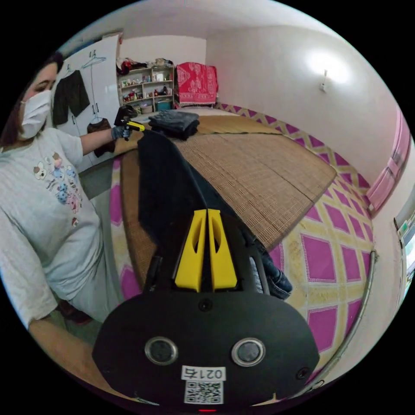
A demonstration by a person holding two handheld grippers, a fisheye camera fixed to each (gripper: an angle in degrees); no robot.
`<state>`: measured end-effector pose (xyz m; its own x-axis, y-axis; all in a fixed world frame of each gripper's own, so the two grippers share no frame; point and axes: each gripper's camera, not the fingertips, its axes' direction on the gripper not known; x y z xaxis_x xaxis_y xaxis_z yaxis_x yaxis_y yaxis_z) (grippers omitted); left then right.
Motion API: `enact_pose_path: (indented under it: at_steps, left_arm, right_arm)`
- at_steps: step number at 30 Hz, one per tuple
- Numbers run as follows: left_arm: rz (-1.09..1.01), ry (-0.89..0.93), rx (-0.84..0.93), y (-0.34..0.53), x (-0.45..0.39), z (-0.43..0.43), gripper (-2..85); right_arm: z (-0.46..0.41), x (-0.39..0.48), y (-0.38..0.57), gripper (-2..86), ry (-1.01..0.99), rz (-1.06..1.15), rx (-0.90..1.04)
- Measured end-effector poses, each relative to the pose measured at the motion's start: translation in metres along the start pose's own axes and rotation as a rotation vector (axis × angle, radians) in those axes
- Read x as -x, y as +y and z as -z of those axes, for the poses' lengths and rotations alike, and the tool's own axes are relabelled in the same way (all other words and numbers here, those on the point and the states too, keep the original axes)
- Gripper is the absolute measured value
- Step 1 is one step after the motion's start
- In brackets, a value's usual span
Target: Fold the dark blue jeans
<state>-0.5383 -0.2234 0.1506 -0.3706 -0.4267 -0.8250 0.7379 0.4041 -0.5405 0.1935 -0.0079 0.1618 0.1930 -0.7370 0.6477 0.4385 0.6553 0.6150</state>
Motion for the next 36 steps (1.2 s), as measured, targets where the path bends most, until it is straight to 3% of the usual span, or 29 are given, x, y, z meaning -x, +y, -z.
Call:
enact_pose_path:
  at_steps: [4, 8, 13, 17, 20, 22, 24, 26, 30, 36]
  left_arm:
    - [0.008, 0.062, -0.052, 0.049, -0.048, 0.068, -1.0]
    - [0.098, 0.107, -0.003, 0.107, -0.080, 0.080, -1.0]
    - [0.354, 0.154, 0.068, 0.183, -0.083, 0.049, -0.9]
    - [0.381, 0.197, 0.011, 0.189, -0.081, 0.071, -0.8]
    - [0.416, 0.042, -0.074, 0.179, -0.072, 0.105, -0.3]
    - [0.589, -0.212, 0.000, 0.178, -0.044, 0.112, 1.9]
    - [0.684, -0.304, 0.079, 0.181, -0.024, 0.106, 4.9]
    - [0.736, -0.318, 0.182, 0.187, -0.009, 0.091, 5.4]
    - [0.695, -0.340, 0.198, 0.185, -0.004, 0.094, 0.7]
    - [0.645, -0.316, 0.145, 0.163, 0.018, 0.111, -0.9]
  right_arm:
    - [0.052, 0.083, 0.040, -0.9, -0.018, 0.070, -0.010]
    - [0.031, 0.144, 0.097, -0.8, -0.074, 0.025, 0.131]
    - [-0.025, 0.151, 0.158, -0.4, -0.143, -0.178, 0.173]
    - [-0.014, 0.150, 0.162, 0.2, -0.185, -0.190, 0.153]
    - [0.012, 0.142, 0.153, 1.5, -0.172, -0.167, 0.053]
    - [0.015, 0.130, 0.147, 3.2, -0.075, -0.196, 0.001]
    - [0.003, 0.115, 0.140, 3.7, 0.004, -0.237, 0.003]
    - [-0.026, 0.096, 0.137, 2.4, 0.025, -0.295, 0.032]
    - [-0.066, 0.090, 0.144, -0.1, 0.025, -0.323, 0.138]
    - [-0.066, 0.095, 0.151, -0.8, 0.047, -0.332, 0.112]
